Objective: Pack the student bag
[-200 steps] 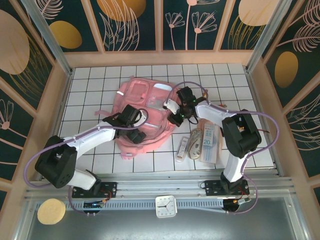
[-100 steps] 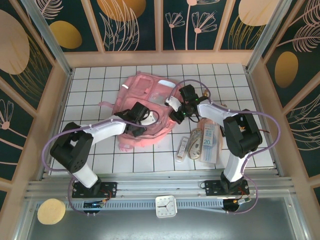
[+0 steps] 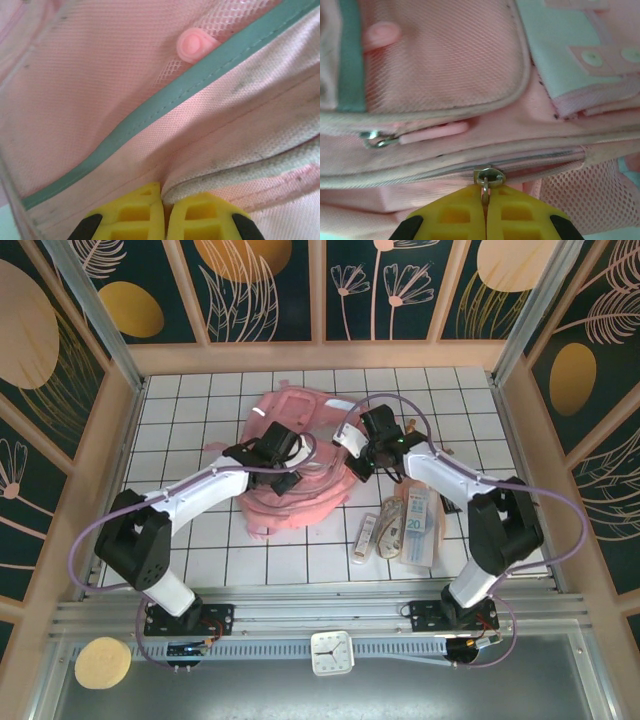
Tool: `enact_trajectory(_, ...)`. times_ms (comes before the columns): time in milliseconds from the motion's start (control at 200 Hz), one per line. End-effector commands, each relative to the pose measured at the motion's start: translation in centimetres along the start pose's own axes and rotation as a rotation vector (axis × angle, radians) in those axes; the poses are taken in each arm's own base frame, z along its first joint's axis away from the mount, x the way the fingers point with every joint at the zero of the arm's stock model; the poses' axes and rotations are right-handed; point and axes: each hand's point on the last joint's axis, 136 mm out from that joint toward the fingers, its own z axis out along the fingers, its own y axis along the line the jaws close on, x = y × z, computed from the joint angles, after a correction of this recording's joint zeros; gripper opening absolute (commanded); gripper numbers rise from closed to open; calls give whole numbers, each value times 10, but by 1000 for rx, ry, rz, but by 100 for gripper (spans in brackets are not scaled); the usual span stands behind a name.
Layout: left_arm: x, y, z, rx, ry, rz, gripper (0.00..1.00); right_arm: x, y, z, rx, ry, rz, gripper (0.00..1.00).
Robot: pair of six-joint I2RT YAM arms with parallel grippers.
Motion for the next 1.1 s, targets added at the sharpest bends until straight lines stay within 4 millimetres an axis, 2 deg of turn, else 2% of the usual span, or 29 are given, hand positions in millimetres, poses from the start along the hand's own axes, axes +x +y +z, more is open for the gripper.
enact_trajectory(0,-29,34,-19,-120,-73,-117,0,-7,48,-37,-134,-44,-109,0)
enact_trajectory(110,-32,45,-19,-168,-49,-133,0,-17,75,-64,-263,-141,-113,0)
enact_trajectory(180,-43,45,-22,-156,-68,-160,0,-14,83,-63,-303,-111,-98,0)
enact_trajectory(230,-53,42,-25,-121,-88,-189,0,-13,83,-57,-295,-86,-83,0)
enact_trajectory(335,-72,31,-33,-33,-149,-280,0,-24,73,-41,-258,-56,12,0)
enact_trajectory(430,-79,18,-39,3,-163,-295,0,-39,65,-28,-220,-44,108,0)
enact_trajectory(510,-72,20,-44,-12,-151,-308,0,-51,49,-25,-148,-73,166,0)
enact_trajectory(615,-54,36,-54,-86,-96,-371,0,-60,23,-23,-65,-53,163,0)
enact_trajectory(696,-58,30,-62,-27,-101,-454,1,-79,18,-26,-66,-51,154,0)
enact_trajectory(776,-67,19,-63,29,-95,-517,1,-102,33,-31,-151,-88,169,0)
enact_trajectory(866,-68,24,-59,4,-66,-585,1,-122,63,-44,-259,-154,181,0)
enact_trajectory(976,-81,20,-60,47,-66,-659,2,-122,93,-43,-313,-111,210,0)
enact_trajectory(1001,-86,19,-65,61,-78,-675,2,-120,97,-39,-313,-93,227,0)
enact_trajectory(1016,-85,16,-56,66,-56,-681,2,-118,98,-37,-313,-80,245,0)
enact_trajectory(1096,-95,14,-56,91,-66,-728,2,-113,101,-25,-307,-36,336,0)
